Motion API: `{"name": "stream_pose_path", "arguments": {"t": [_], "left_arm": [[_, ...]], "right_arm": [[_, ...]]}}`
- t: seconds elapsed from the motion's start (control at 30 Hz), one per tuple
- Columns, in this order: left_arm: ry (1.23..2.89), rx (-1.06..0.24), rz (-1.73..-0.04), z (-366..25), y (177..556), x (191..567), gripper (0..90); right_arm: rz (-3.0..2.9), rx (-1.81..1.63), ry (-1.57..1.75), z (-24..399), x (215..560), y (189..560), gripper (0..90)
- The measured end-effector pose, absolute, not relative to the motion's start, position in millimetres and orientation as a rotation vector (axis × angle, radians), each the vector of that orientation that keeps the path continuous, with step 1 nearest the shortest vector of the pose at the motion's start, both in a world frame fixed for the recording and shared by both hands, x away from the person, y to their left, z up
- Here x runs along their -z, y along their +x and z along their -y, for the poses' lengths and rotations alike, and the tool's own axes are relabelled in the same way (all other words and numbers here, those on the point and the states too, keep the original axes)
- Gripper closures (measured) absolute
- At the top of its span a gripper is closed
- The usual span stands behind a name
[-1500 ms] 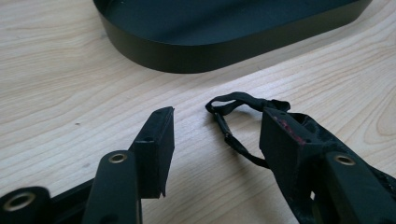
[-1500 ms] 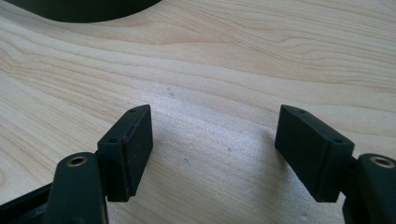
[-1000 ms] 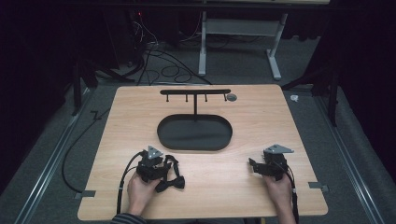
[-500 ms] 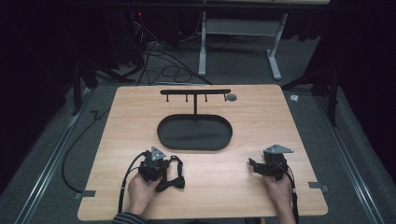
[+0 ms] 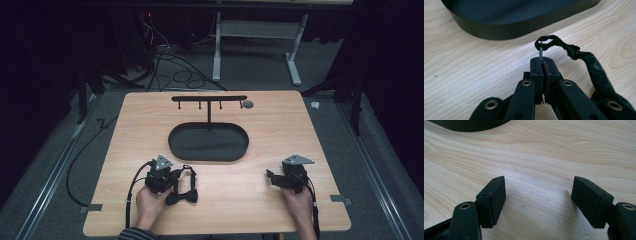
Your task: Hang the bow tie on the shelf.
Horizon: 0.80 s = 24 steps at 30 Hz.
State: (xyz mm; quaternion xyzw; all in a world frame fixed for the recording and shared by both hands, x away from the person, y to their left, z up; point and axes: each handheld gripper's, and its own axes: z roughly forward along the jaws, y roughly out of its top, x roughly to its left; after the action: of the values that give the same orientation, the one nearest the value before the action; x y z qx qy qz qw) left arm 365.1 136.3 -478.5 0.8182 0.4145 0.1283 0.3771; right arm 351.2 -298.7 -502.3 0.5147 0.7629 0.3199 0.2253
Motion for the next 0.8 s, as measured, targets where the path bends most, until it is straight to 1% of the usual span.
{"name": "stream_pose_path", "arguments": {"t": [0.3, 0.8], "left_arm": [[2.030, -0.311, -1.021, -140, 361, 460, 87.6], [2.005, -0.359, -0.960, -137, 363, 435, 87.7]], "right_arm": [[-2.104, -0.882, 1.420, 299, 502, 351, 28.9], [-2.105, -0.883, 1.417, 299, 502, 351, 28.9]]}}
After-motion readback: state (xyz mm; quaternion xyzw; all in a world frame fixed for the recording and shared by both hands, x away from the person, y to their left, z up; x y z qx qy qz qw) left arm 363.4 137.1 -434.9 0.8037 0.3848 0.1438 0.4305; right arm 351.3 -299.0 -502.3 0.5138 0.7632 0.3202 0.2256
